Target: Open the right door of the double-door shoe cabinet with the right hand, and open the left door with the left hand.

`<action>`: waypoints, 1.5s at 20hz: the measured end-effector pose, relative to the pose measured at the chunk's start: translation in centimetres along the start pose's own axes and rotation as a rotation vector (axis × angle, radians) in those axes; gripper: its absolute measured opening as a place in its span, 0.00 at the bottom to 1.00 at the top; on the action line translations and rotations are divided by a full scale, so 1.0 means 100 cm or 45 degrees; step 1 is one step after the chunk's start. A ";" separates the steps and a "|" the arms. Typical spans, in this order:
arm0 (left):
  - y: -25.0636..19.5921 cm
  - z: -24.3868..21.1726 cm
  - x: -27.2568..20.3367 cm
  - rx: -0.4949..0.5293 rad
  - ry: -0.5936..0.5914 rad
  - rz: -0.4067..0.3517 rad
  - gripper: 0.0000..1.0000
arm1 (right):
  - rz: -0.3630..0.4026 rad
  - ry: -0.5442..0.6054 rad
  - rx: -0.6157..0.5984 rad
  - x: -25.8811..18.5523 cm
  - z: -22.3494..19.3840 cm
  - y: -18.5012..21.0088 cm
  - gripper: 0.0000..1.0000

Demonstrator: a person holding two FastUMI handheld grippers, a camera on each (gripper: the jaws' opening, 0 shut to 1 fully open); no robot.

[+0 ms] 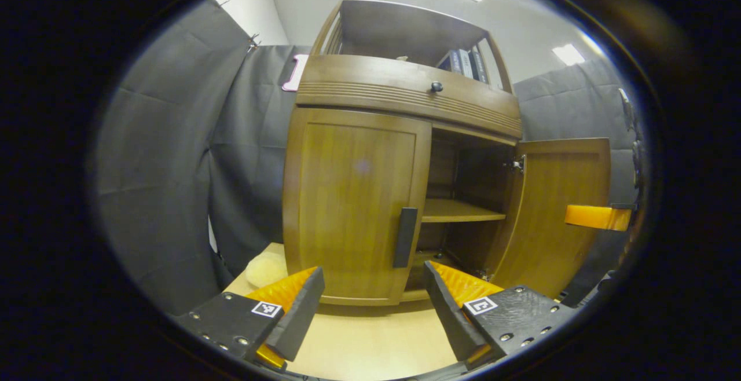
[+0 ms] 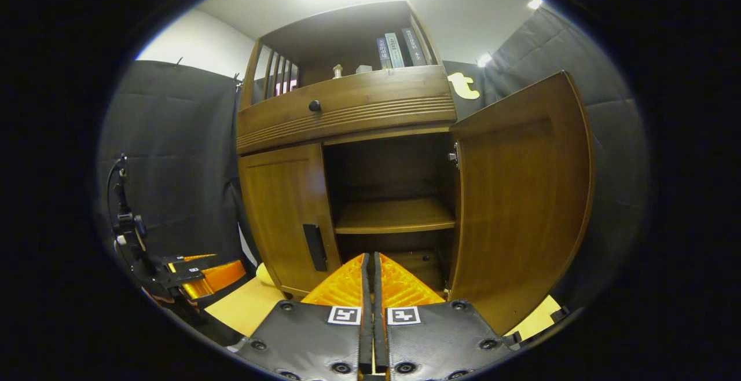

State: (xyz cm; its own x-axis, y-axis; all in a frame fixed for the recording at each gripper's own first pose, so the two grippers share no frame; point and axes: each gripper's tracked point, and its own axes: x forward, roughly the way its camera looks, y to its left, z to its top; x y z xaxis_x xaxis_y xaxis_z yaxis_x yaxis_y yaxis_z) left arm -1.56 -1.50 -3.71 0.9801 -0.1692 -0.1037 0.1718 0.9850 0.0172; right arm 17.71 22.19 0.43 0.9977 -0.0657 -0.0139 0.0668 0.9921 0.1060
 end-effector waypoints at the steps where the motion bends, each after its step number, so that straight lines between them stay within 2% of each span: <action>1: 0.000 0.000 0.002 0.009 0.002 0.004 1.00 | -0.003 -0.005 0.004 0.008 0.000 -0.001 0.02; 3: -0.002 0.004 0.008 0.025 0.000 0.011 1.00 | 0.018 -0.006 0.013 0.019 -0.002 0.001 0.03; 4: -0.003 0.004 0.011 0.030 0.001 0.012 1.00 | 0.030 0.001 0.016 0.025 -0.007 0.003 0.12; 9: -0.014 0.004 0.043 0.023 0.011 0.008 1.00 | 0.048 0.013 -0.045 0.044 -0.022 0.003 0.93; 10: -0.018 0.001 0.052 0.022 0.014 0.007 1.00 | 0.053 0.028 -0.062 0.047 -0.026 0.002 0.97; 11: -0.022 0.002 0.059 0.024 0.013 0.005 1.00 | 0.056 0.034 -0.074 0.050 -0.028 0.001 0.92; 12: -0.026 0.004 0.066 0.027 0.010 0.001 1.00 | 0.059 0.036 -0.082 0.054 -0.029 -0.001 0.92; 13: -0.030 0.005 0.073 0.031 0.008 -0.005 1.00 | 0.060 0.039 -0.081 0.057 -0.031 -0.003 0.97; 17: -0.041 0.007 0.102 0.052 0.004 -0.013 1.00 | 0.059 0.052 -0.059 0.072 -0.037 -0.009 0.93; 18: -0.044 0.008 0.111 0.051 0.005 -0.017 1.00 | 0.058 0.058 -0.061 0.075 -0.038 -0.012 0.97; 21: -0.050 0.008 0.133 0.067 0.012 -0.006 1.00 | 0.056 0.062 -0.064 0.080 -0.044 -0.016 0.98; 22: -0.051 0.008 0.142 0.073 0.018 -0.003 1.00 | 0.056 0.061 -0.064 0.086 -0.043 -0.017 0.93; 23: -0.056 0.007 0.151 0.078 0.027 -0.013 1.00 | 0.056 0.056 -0.064 0.091 -0.041 -0.019 1.00; 24: -0.059 0.005 0.158 0.085 0.034 -0.026 1.00 | 0.054 0.047 -0.065 0.095 -0.040 -0.020 0.93; 30: -0.073 -0.003 0.196 0.107 0.052 -0.021 1.00 | 0.010 0.014 -0.057 0.109 -0.038 -0.035 0.92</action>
State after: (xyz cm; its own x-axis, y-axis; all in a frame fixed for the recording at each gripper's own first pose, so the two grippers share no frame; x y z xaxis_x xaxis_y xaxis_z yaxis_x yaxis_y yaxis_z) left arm 16.41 -11.99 -6.19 0.9725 -0.1821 -0.1450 0.1972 0.9755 0.0980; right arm 28.35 18.37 -3.87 0.9981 -0.0570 -0.0242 0.0584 0.9964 0.0616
